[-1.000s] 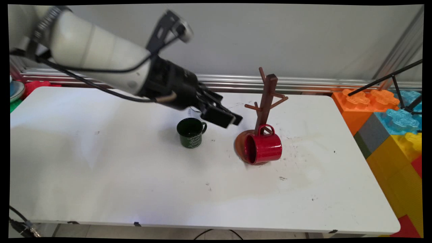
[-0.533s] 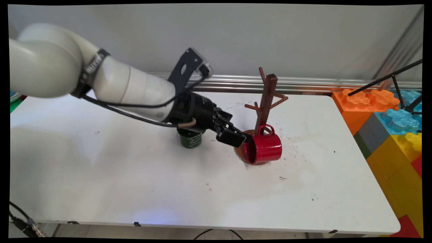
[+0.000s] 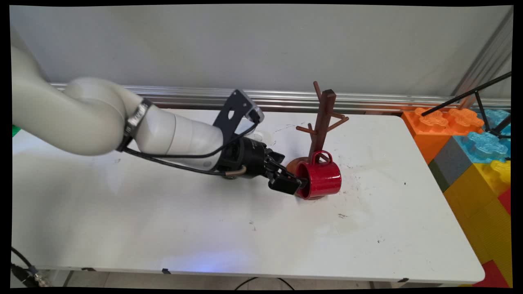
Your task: Pick up the red mug from the rack
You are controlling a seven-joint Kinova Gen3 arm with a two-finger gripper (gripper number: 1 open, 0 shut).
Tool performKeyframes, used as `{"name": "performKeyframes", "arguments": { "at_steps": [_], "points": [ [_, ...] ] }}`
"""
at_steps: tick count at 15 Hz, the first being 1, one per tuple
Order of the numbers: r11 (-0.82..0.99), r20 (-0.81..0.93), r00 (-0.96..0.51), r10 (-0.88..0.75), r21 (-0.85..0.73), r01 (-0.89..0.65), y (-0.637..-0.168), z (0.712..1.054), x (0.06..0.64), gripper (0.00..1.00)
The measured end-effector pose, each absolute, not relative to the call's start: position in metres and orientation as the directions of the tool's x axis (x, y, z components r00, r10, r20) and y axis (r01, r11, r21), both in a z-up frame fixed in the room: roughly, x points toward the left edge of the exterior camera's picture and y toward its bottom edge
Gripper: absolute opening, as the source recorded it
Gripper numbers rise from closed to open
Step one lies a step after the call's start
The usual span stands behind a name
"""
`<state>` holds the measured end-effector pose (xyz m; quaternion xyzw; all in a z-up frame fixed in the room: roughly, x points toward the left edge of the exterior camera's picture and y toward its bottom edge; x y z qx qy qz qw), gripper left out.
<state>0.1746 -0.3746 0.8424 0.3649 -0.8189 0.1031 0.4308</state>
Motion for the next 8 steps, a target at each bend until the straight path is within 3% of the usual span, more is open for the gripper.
{"name": "performKeyframes", "arguments": {
  "at_steps": [8],
  "points": [
    [0.717,0.804,-0.311,-0.507,0.194,-0.669,-0.376,0.797,0.164,1.0]
  ]
}}
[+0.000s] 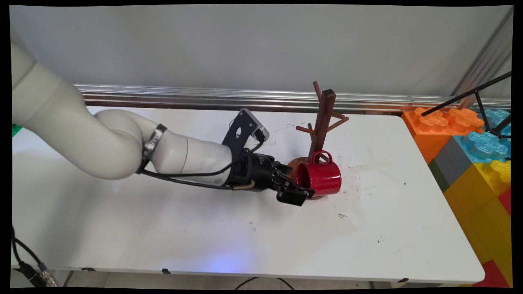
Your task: Pick up the red mug from the rack
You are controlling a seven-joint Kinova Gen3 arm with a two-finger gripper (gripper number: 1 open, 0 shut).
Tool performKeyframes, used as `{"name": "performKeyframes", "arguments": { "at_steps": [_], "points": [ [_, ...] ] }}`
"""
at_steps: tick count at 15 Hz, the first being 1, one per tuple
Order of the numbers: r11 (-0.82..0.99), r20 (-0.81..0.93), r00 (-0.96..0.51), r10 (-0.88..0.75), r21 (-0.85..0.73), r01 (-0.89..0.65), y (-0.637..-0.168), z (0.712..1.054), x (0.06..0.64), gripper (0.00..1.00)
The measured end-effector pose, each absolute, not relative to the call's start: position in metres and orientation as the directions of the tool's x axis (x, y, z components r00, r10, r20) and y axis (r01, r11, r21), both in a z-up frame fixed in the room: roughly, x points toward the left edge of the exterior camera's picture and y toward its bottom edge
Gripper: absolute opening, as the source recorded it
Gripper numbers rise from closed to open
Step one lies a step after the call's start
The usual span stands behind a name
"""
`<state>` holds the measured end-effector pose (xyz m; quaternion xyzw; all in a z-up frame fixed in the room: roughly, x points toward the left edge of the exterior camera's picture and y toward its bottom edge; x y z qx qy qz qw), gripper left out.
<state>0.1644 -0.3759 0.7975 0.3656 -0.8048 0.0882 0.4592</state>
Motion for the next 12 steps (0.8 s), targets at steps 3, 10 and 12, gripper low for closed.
{"name": "performKeyframes", "arguments": {
  "at_steps": [3,10,12],
  "points": [
    [0.718,0.81,-0.295,-0.507,0.207,-0.665,-0.377,0.787,0.162,1.0],
    [0.728,0.826,-0.256,-0.502,0.244,-0.64,-0.384,0.757,0.149,1.0],
    [0.726,0.829,-0.242,-0.504,0.255,-0.639,-0.389,0.75,0.144,1.0]
  ]
}}
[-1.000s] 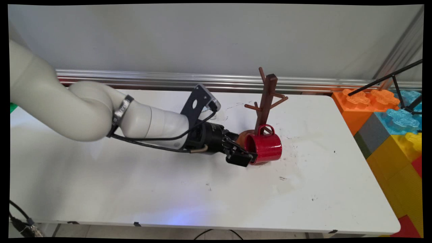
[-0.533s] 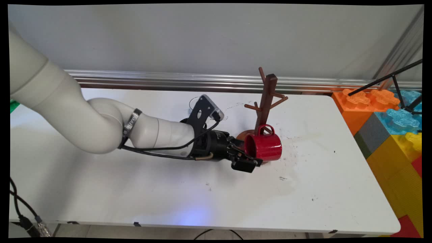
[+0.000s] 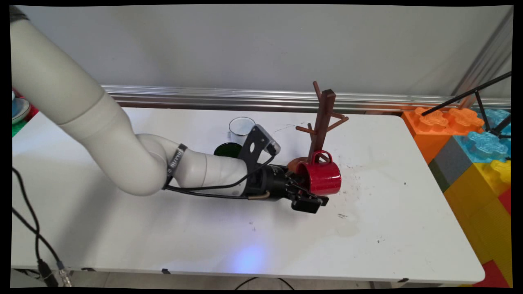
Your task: Pick up the red mug from the rack
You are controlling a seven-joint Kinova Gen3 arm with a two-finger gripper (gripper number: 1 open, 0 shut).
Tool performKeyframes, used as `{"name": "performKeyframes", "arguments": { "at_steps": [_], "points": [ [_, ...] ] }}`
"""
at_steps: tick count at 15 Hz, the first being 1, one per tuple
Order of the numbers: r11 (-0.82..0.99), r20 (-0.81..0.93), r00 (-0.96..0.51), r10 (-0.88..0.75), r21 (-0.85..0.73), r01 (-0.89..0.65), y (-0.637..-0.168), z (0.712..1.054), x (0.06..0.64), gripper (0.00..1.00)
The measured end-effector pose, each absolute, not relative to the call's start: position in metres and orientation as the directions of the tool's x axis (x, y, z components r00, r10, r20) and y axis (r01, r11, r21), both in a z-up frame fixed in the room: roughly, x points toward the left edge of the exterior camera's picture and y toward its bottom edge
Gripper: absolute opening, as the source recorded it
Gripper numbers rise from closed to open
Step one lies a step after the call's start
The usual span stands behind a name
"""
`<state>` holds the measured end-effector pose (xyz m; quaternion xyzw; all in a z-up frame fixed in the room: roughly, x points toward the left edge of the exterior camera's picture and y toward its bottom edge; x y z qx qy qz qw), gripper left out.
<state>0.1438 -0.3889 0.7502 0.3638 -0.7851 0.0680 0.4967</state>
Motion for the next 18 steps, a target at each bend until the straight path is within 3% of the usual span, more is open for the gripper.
{"name": "performKeyframes", "arguments": {
  "at_steps": [18],
  "points": [
    [0.725,0.824,-0.214,-0.525,0.301,-0.62,-0.426,0.709,0.108,1.0]
  ]
}}
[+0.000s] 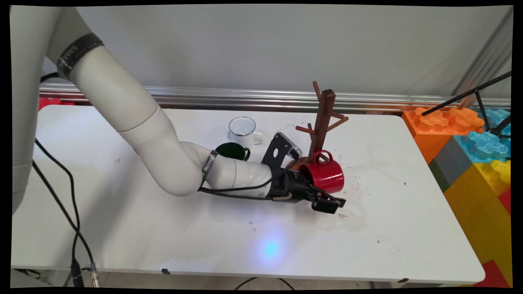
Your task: Pick up the red mug from the rack, then place the picked object on the table
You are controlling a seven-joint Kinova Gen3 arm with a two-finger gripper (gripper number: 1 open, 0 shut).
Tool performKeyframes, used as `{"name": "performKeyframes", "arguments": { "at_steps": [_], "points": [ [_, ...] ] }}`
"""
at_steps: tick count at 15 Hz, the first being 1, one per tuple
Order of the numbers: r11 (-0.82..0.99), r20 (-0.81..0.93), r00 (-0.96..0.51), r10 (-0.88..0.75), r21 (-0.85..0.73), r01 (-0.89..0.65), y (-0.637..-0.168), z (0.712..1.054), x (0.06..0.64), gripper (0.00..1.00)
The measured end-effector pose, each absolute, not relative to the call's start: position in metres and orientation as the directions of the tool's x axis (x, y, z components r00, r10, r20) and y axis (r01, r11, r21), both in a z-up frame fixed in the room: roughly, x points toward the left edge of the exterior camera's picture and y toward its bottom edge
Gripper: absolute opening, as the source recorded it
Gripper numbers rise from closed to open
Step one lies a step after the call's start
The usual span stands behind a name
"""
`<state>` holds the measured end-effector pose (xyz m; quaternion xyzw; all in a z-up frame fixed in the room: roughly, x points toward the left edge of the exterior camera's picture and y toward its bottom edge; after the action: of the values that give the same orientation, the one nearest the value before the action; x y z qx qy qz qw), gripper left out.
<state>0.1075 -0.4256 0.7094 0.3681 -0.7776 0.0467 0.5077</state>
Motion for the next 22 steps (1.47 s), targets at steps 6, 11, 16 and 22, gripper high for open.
{"name": "performKeyframes", "arguments": {
  "at_steps": [6,11,16,22],
  "points": [
    [0.726,0.827,-0.21,-0.521,0.3,-0.619,-0.431,0.707,0.105,0.0],
    [0.729,0.833,-0.201,-0.515,0.302,-0.615,-0.431,0.716,0.104,0.0],
    [0.738,0.84,-0.2,-0.505,0.299,-0.605,-0.423,0.734,0.105,0.0],
    [0.757,0.847,-0.214,-0.487,0.287,-0.587,-0.408,0.758,0.108,0.0]
  ]
}}
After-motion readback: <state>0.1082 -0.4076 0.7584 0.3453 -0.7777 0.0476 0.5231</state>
